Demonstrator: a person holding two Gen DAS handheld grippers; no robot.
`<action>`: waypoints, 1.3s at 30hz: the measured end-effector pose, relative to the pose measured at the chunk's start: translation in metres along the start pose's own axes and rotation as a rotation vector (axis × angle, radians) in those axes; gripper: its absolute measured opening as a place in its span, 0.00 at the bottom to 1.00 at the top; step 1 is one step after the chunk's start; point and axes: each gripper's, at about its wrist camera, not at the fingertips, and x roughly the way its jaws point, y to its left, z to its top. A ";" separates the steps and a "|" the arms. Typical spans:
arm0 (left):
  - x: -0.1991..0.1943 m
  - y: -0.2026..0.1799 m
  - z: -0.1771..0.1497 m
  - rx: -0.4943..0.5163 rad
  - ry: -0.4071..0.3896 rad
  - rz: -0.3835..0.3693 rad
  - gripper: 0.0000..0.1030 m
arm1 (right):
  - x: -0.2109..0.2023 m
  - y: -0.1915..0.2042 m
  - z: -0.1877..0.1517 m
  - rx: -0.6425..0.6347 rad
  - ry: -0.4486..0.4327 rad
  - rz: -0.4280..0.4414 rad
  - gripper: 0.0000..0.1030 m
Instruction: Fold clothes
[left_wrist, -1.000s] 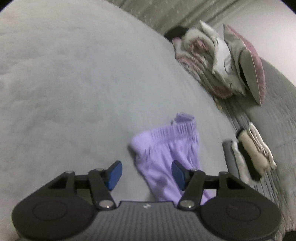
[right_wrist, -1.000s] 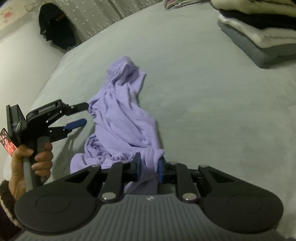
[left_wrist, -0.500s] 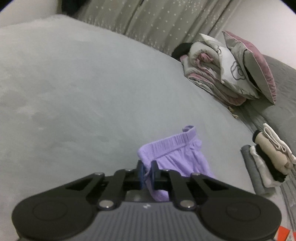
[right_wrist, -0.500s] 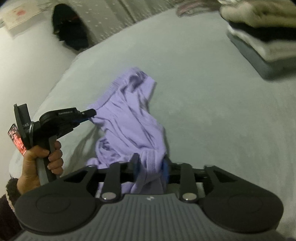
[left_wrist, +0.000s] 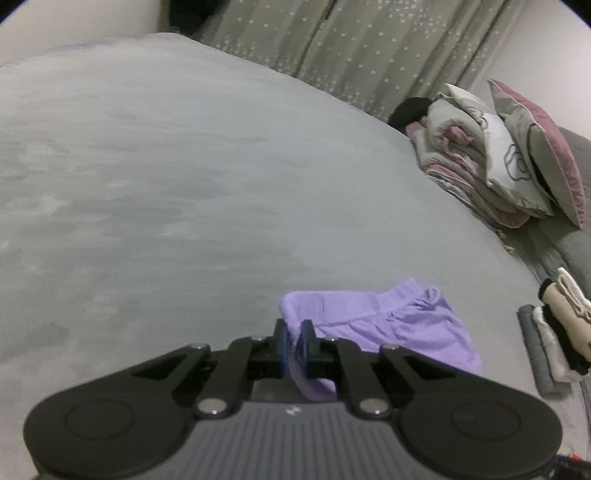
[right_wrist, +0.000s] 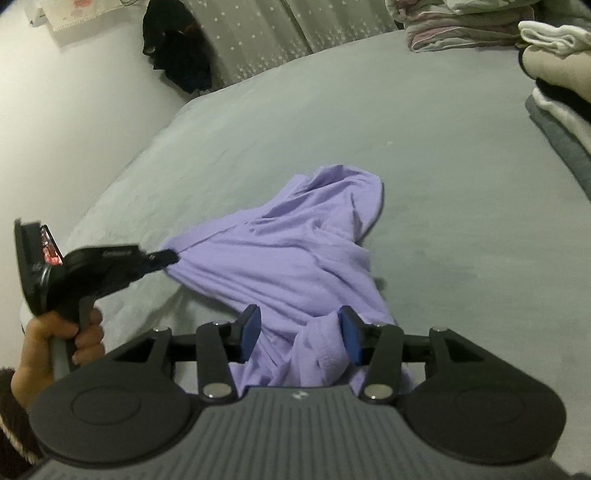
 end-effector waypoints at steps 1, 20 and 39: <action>-0.004 0.005 0.000 0.005 -0.001 0.009 0.06 | 0.003 0.001 0.002 0.003 0.001 0.003 0.50; -0.081 0.063 -0.050 0.433 -0.182 -0.124 0.06 | 0.061 0.070 0.016 0.009 0.058 0.161 0.50; -0.084 0.015 -0.127 0.874 -0.091 -0.357 0.07 | 0.108 0.080 0.025 0.103 0.036 0.039 0.59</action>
